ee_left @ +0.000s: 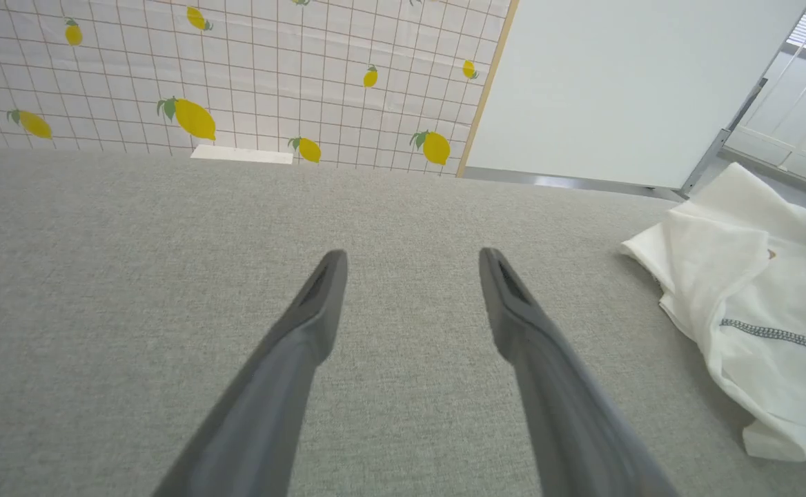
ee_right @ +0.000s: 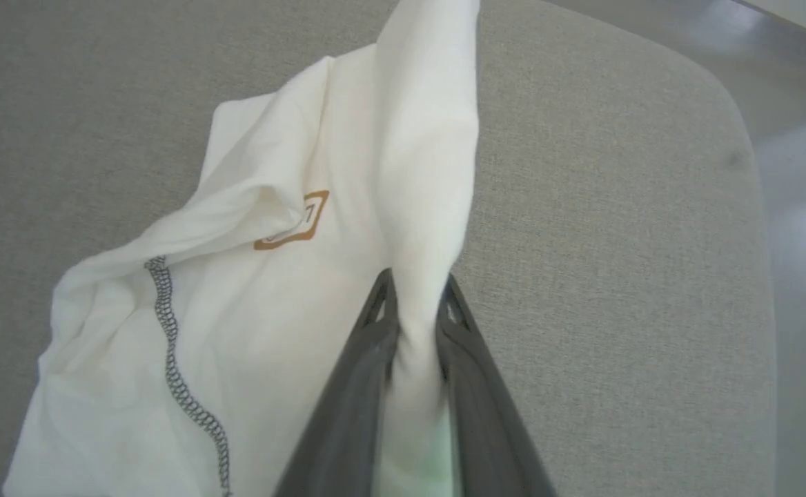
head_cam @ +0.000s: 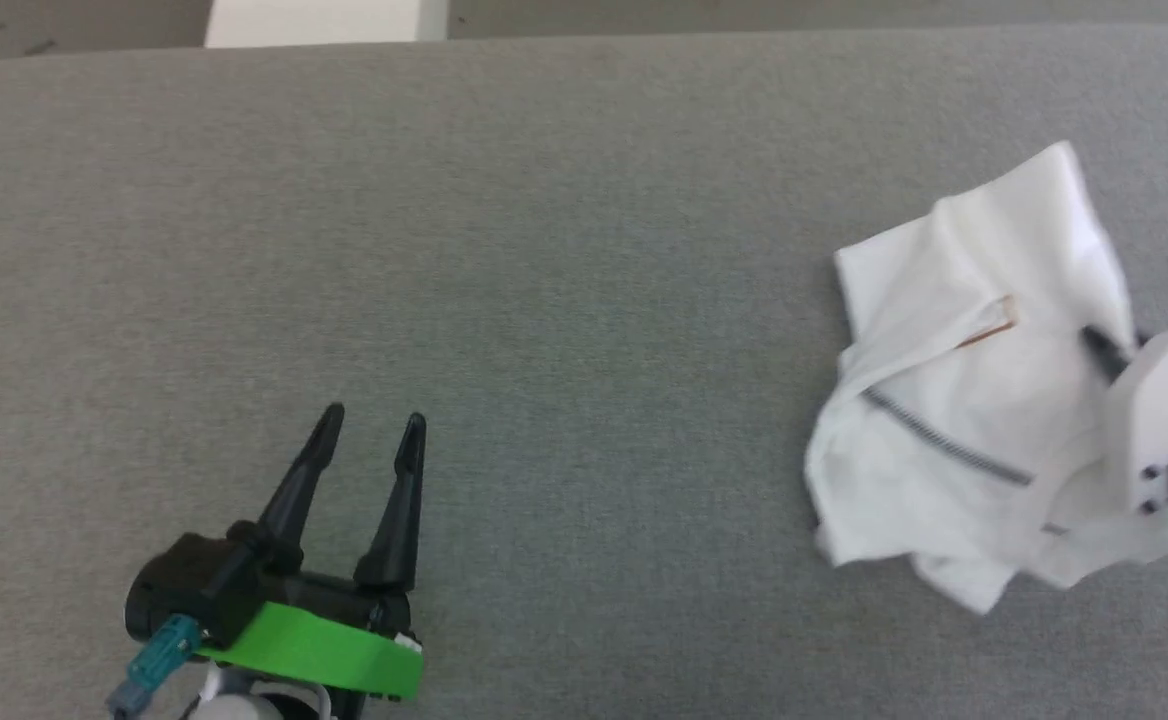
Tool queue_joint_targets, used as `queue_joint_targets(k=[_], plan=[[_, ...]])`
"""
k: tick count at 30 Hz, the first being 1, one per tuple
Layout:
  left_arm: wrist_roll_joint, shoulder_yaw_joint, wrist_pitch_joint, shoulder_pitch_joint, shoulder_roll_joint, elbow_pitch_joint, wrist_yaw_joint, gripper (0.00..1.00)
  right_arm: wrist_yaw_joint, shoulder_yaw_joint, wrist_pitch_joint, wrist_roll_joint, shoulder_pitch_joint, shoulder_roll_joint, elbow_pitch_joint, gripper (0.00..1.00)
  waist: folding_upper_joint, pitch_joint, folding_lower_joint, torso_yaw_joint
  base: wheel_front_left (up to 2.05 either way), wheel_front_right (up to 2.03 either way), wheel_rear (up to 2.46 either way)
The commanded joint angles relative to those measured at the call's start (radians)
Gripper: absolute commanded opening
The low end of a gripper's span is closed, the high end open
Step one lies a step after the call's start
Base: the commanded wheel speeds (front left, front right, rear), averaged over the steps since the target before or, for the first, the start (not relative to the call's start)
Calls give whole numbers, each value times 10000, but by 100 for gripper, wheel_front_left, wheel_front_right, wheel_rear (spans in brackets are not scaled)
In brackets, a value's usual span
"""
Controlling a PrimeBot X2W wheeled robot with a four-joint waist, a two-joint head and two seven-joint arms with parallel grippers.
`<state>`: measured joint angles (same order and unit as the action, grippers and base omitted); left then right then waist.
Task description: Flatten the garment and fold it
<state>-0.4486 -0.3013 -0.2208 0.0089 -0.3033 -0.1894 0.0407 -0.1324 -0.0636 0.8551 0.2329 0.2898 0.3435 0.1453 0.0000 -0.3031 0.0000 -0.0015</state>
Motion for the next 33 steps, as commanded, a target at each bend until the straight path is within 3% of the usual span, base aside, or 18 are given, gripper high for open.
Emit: queue_joint_targets(k=[1, 13, 19, 33], plan=[[127, 87, 41, -242, -155, -120, -9, 100, 17, -4, 169, 68, 317, 382, 62, 0, 0, -629, 0, -544, 0, 0, 0], [693, 354, 617, -1232, -877, -1522, 102, 100, 17, -373, 426, -330, 1788, 3422, -208, 0, 0, -2515, 0, -1259, 0, 0, 0], [919, 380, 1099, -1736, -1215, -2066, 72, 100, 17, -351, -24, -732, 2363, 3997, -756, 0, 0, -3466, 0, -1586, 0, 0, 0], [1129, 700, 1683, -2098, -1774, -2821, 196, 100, 17, -975, -1348, -1751, 2967, 4634, -2191, 0, 0, -4746, 0, -1798, 0, 0, 0]])
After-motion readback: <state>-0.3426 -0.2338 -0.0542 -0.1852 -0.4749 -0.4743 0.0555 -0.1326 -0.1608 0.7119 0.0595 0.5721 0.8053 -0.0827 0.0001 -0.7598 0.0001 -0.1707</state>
